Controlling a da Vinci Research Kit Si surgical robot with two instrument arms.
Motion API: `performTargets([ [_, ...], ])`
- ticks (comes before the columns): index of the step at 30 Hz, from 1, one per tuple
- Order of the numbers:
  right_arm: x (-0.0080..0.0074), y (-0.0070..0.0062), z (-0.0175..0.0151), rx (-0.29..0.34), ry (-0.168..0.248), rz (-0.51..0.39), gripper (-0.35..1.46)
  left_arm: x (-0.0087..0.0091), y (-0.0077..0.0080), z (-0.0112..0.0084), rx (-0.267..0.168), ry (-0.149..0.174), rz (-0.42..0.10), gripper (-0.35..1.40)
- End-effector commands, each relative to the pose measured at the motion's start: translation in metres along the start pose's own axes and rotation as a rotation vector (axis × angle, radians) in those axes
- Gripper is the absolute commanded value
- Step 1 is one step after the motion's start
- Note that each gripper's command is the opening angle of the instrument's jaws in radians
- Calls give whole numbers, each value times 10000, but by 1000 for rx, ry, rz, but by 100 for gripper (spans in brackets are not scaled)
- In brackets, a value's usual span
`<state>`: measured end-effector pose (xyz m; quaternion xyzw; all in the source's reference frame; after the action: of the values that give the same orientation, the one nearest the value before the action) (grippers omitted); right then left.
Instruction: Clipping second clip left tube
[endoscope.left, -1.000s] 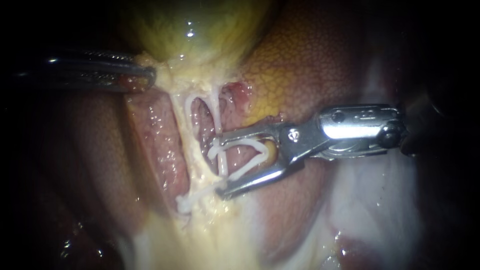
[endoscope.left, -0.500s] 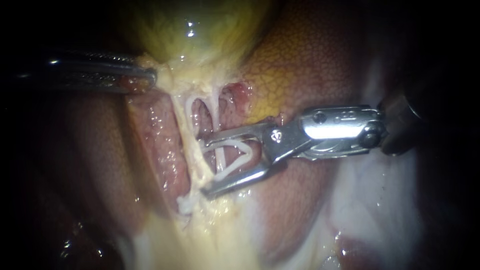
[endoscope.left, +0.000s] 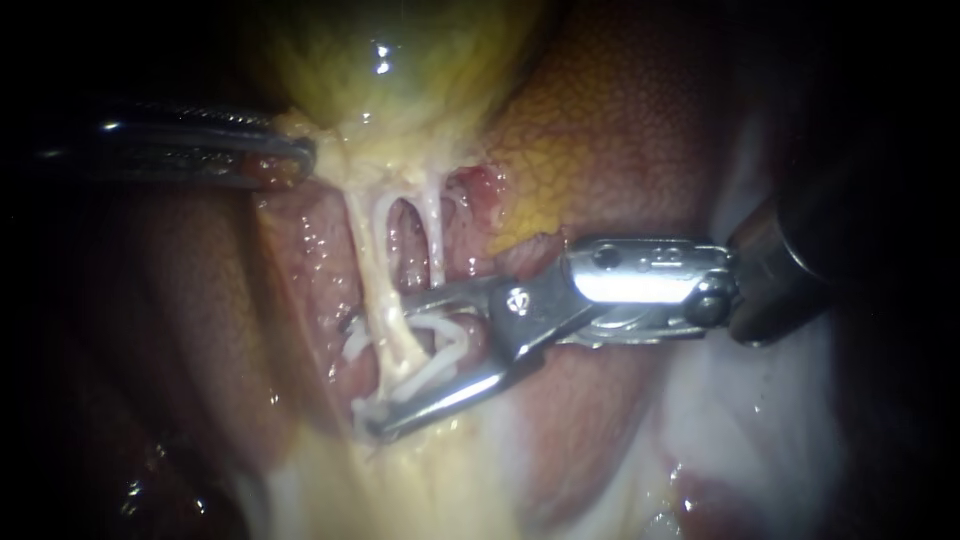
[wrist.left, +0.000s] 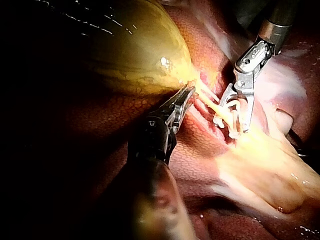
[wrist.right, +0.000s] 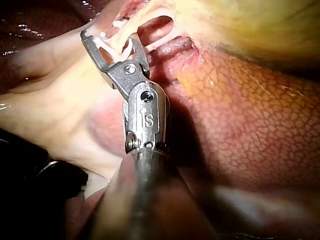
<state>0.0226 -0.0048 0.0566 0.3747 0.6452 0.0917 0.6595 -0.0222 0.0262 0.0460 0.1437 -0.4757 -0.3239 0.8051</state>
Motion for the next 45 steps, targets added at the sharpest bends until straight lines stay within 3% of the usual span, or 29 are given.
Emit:
performTargets([
  [1, 3, -2, 0, 7, 5, -2, 46, 0, 0, 0, 0, 0, 0, -35],
  [16, 12, -27, 12, 86, 2, -10, 39, 0, 0, 0, 0, 0, 0, -35],
  [30, 15, -28, 11, 89, 2, 28, -1, 0, 0, 0, 0, 0, 0, -35],
  [34, 16, -28, 11, 89, 2, 58, -21, 0, 1, 0, 0, 0, 0, -35],
  [35, 17, -28, 11, 86, 2, 76, -35, 0, 1, 0, 0, 0, 0, -35],
  [37, 18, -27, 10, 85, 1, 136, -35, 0, 1, 0, 0, 0, 0, -35],
  [45, 15, -22, 9, 86, 0, 140, -35, 0, 1, 0, 1, 0, 0, -35],
])
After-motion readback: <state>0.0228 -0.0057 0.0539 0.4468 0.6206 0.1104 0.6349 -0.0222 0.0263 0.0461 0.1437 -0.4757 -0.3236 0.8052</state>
